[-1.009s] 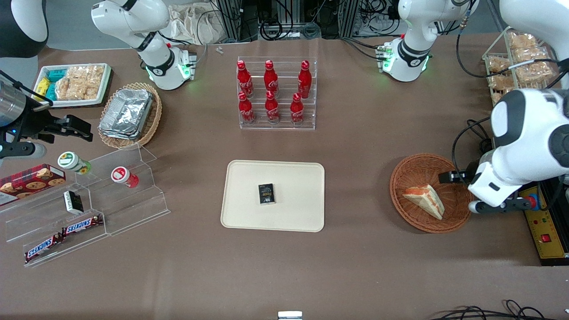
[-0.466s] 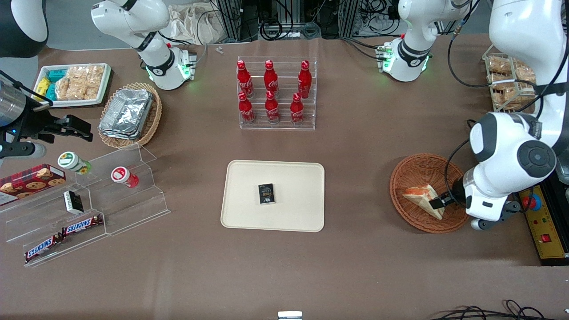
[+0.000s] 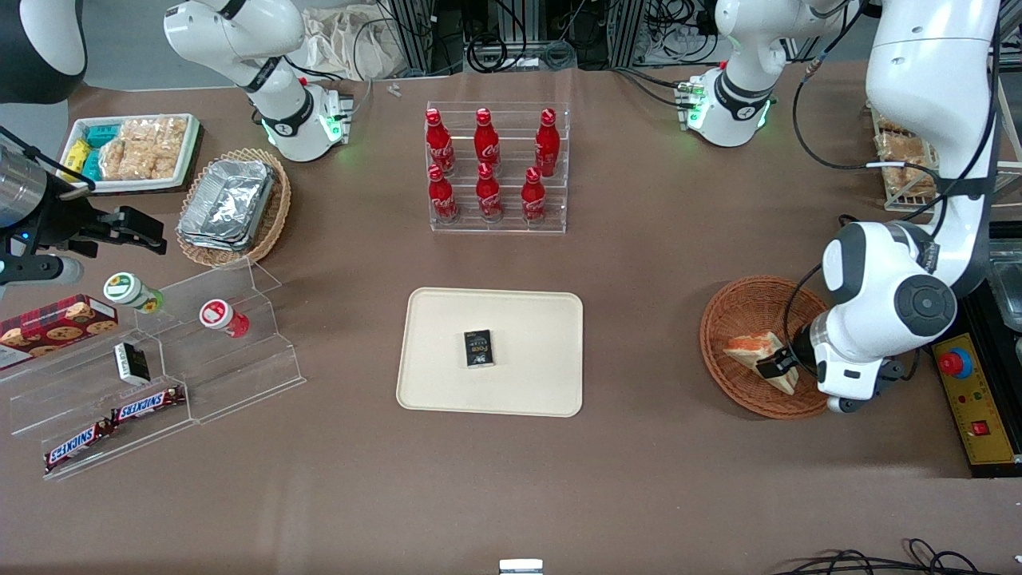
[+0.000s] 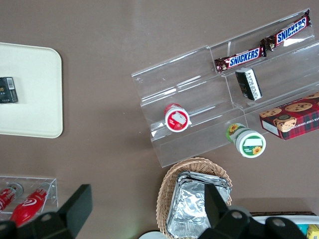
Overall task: Place sandwich from basket to tray
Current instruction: 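Close the left gripper on the wrapped sandwich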
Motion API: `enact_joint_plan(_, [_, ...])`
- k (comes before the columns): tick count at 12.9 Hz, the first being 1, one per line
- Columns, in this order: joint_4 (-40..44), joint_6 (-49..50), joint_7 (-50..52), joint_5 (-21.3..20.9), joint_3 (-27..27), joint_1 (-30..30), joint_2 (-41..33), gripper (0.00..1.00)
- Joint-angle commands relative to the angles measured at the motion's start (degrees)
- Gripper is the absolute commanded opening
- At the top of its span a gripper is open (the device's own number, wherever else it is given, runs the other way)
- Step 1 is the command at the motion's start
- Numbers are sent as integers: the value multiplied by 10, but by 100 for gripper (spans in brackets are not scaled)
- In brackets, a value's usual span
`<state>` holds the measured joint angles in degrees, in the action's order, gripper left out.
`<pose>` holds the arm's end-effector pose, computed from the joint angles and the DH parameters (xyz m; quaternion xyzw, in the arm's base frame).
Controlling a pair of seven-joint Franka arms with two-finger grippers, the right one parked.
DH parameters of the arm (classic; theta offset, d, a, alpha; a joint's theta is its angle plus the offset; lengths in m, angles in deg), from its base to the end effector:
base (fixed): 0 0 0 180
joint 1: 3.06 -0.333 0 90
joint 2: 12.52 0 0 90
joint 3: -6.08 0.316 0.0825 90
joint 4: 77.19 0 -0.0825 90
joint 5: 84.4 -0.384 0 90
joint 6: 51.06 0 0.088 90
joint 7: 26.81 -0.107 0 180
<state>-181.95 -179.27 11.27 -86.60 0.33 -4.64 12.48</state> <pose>0.6401 -0.0412 0.2943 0.9586 0.2843 -0.0137 0.0015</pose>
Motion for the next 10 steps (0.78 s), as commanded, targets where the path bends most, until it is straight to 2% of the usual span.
enact_joint_plan(1, [-47,-64,23,-4,0,-2,-2,94])
enact_joint_plan(5, [-76,-99,23,-9,0,-7,4,94])
enact_joint_plan(7, [-71,-100,37,-9,1,-7,8,86])
enact_joint_plan(8, [-68,-100,51,-9,1,-6,8,76])
enact_joint_plan(10, [-66,-100,59,-13,0,-6,9,44])
